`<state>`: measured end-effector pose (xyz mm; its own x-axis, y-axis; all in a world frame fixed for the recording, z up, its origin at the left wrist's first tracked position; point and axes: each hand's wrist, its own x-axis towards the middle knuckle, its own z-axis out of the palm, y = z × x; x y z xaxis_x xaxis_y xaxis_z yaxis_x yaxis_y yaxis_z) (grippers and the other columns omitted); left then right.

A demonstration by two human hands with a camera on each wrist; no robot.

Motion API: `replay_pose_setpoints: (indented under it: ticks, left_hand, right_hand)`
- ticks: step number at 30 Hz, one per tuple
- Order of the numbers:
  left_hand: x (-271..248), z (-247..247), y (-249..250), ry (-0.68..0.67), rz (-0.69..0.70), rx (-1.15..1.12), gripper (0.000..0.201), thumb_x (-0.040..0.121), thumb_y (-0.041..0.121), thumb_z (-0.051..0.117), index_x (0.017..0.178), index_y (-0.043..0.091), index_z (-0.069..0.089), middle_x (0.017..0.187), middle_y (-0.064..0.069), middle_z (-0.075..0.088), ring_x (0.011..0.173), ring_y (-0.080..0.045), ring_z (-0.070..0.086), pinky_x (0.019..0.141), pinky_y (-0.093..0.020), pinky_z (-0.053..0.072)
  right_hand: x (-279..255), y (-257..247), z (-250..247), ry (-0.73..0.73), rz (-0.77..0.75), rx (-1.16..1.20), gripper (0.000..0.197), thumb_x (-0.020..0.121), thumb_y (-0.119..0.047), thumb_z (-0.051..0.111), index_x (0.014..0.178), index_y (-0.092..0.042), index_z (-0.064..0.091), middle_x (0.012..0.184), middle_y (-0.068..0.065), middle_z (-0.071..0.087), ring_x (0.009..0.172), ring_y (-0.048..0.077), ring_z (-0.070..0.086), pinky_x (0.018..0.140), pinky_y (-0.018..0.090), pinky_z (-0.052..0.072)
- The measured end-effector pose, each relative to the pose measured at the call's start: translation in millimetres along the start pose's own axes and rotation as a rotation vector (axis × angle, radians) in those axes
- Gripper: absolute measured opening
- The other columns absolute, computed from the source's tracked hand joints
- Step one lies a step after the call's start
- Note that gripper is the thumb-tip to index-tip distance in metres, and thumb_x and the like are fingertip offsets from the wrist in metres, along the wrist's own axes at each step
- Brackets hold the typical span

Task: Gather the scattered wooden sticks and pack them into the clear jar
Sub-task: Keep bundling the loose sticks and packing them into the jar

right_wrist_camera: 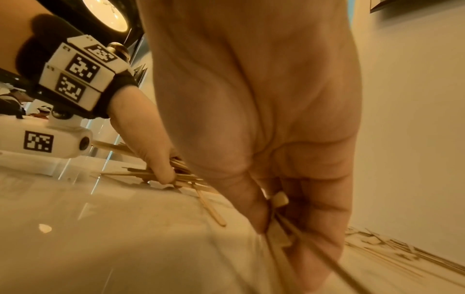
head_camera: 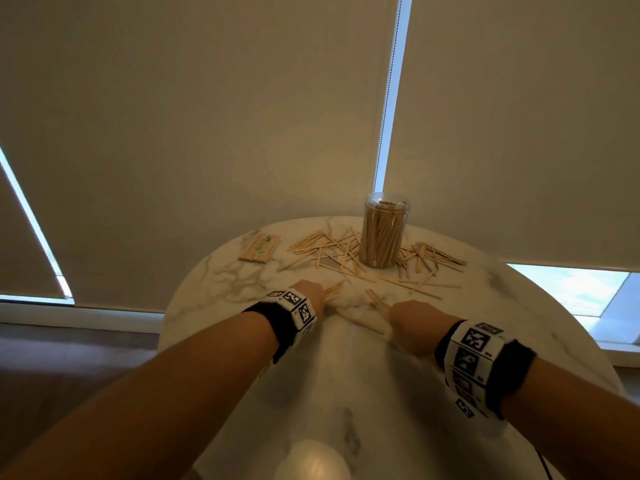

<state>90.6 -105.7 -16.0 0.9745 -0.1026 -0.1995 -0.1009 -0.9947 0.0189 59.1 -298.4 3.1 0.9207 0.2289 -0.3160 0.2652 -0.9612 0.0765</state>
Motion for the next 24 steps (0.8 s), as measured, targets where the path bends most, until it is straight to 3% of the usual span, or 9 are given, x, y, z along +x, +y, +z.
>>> replay_pose_setpoints:
  ticks: [2,6,9,11,13,15,18,21,24]
  left_hand:
    - [0.1,-1.9,-4.2,0.002,-0.035,-0.105,0.031,0.097,0.032,0.058,0.114,0.007,0.063,0.112,-0.011,0.066,0.096,-0.026,0.063,0.071,-0.027,0.042]
    - [-1.4,-10.2,-9.9,0.017,-0.087,-0.291,0.041,0.098,0.043,0.049,0.119,0.008,0.058,0.106,-0.007,0.056,0.094,-0.023,0.054,0.077,-0.028,0.042]
    - [-0.2,-11.0,-10.3,0.026,-0.036,-0.501,0.029,0.100,0.036,0.044,0.106,0.010,0.056,0.099,-0.005,0.058,0.089,-0.022,0.056,0.072,-0.027,0.046]
    - [0.7,-8.6,-6.0,0.014,-0.006,-0.692,0.025,0.101,0.029,0.042,0.106,0.008,0.054,0.102,-0.006,0.065,0.085,-0.021,0.062,0.073,-0.030,0.054]
    - [1.0,-5.9,1.8,0.002,0.023,-0.878,0.017,0.102,0.021,0.040,0.105,0.007,0.049,0.096,-0.010,0.068,0.073,-0.020,0.063,0.065,-0.030,0.054]
    - [4.1,-5.0,10.0,0.041,0.050,-1.029,0.010,0.101,0.015,0.038,0.100,0.008,0.045,0.083,-0.010,0.059,0.062,-0.018,0.054,0.058,-0.031,0.048]
    - [6.3,-11.5,24.1,0.096,0.045,-1.255,0.016,0.099,0.014,0.038,0.108,0.006,0.048,0.074,-0.005,0.045,0.053,-0.015,0.040,0.048,-0.026,0.040]
    - [7.1,-18.7,38.1,0.091,0.011,-1.447,0.019,0.096,0.011,0.038,0.099,0.008,0.056,0.068,-0.002,0.040,0.051,-0.014,0.036,0.049,-0.026,0.034]
    - [6.2,-20.4,46.0,0.088,0.011,-1.562,0.026,0.095,0.015,0.038,0.084,0.014,0.062,0.070,-0.002,0.049,0.053,-0.013,0.041,0.051,-0.028,0.037]
  right_hand:
    - [-3.6,6.1,1.3,-0.029,0.035,0.047,0.023,0.098,-0.015,0.048,0.112,-0.004,0.062,0.095,0.005,0.055,0.085,0.020,0.053,0.073,0.026,0.044]
    - [-7.7,17.8,-1.8,-0.036,0.128,0.251,0.022,0.095,-0.010,0.049,0.074,-0.011,0.052,0.080,0.001,0.049,0.071,0.015,0.048,0.060,0.022,0.039]
    - [-7.2,24.9,-9.6,0.019,0.133,0.418,0.013,0.096,-0.009,0.053,0.087,-0.007,0.062,0.098,0.011,0.068,0.082,0.022,0.062,0.071,0.030,0.052]
    - [-5.3,25.5,-11.9,0.079,0.114,0.703,0.015,0.099,-0.007,0.048,0.098,0.001,0.061,0.099,0.018,0.070,0.083,0.029,0.068,0.078,0.040,0.057]
    - [-0.4,21.8,-16.3,0.187,0.102,0.913,0.020,0.100,-0.007,0.041,0.100,0.004,0.057,0.090,0.019,0.063,0.073,0.029,0.061,0.069,0.040,0.055]
    - [6.5,14.2,-20.4,0.269,0.073,0.980,0.021,0.098,-0.007,0.039,0.101,0.005,0.056,0.090,0.018,0.055,0.072,0.028,0.052,0.063,0.038,0.048]
    - [13.4,-2.9,-21.5,0.304,0.037,1.043,0.016,0.095,-0.007,0.038,0.101,0.000,0.051,0.085,0.013,0.050,0.063,0.018,0.044,0.055,0.031,0.040]
    - [14.2,-18.5,-22.4,0.297,-0.020,1.070,0.013,0.097,-0.009,0.038,0.100,-0.008,0.051,0.072,0.003,0.047,0.056,0.012,0.043,0.049,0.026,0.037]
    - [13.4,-29.6,-28.1,0.279,-0.061,1.029,0.019,0.098,-0.004,0.037,0.097,-0.003,0.056,0.069,0.003,0.052,0.056,0.016,0.048,0.055,0.035,0.045]
